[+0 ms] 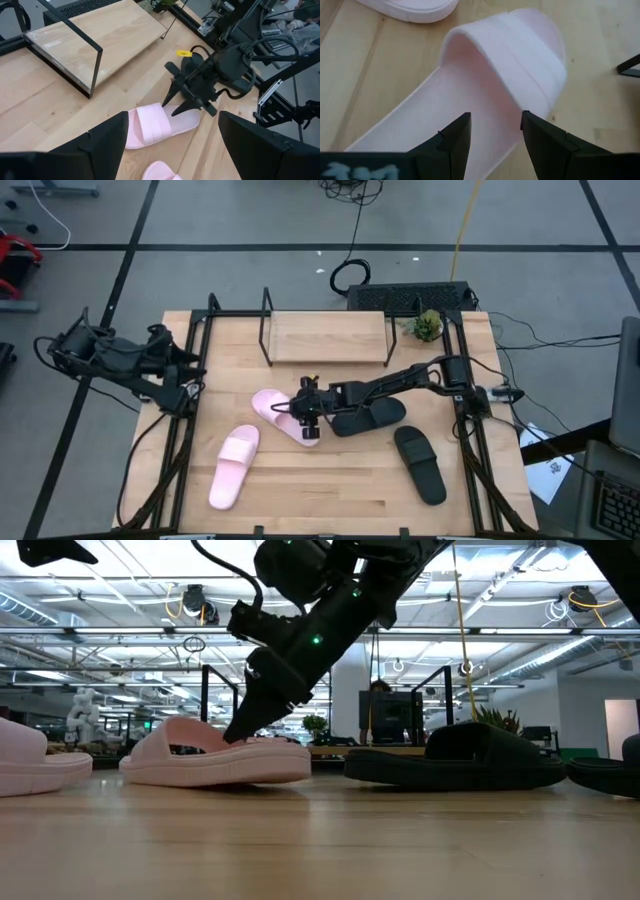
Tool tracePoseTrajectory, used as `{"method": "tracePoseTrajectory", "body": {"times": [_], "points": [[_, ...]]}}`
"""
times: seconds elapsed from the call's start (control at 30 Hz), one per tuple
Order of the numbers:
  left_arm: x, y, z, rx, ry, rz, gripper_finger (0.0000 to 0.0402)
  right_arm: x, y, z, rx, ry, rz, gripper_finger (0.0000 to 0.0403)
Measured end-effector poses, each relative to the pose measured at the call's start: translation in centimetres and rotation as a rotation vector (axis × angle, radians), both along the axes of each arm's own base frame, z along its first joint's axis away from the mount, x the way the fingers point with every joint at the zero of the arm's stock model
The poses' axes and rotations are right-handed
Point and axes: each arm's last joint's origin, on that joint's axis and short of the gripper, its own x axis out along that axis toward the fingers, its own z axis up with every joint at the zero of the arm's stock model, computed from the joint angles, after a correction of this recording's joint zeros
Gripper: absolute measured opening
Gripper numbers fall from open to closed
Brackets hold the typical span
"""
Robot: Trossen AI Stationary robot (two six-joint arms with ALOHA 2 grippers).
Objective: Pick and place slides into the shelf
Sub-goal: Put the left pink slipper on the shelf
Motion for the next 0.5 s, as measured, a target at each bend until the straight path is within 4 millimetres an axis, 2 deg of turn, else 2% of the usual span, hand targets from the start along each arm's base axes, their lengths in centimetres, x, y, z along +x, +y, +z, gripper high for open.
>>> {"method": "tracePoseTrajectory", "body": {"times": [0.1, 0.33, 0.5], "points": [[0.0, 0.0, 0.0, 0.003, -0.001, 0.003, 0.031, 0.1, -0.3, 0.2, -0.052, -0.018, -0.017, 0.0169], [0.5, -0.3, -0.1, -0.028, 0.03, -0.032, 0.031, -0.1, 0.0, 2.4, -0.053, -0.071, -0.006, 0.0169], [2.2, -1.5, -1.0, -0.174, 0.226, -0.154, 0.031, -0.3, 0.9, 3.3, -0.069, -0.09, -0.003, 0.0169]]}}
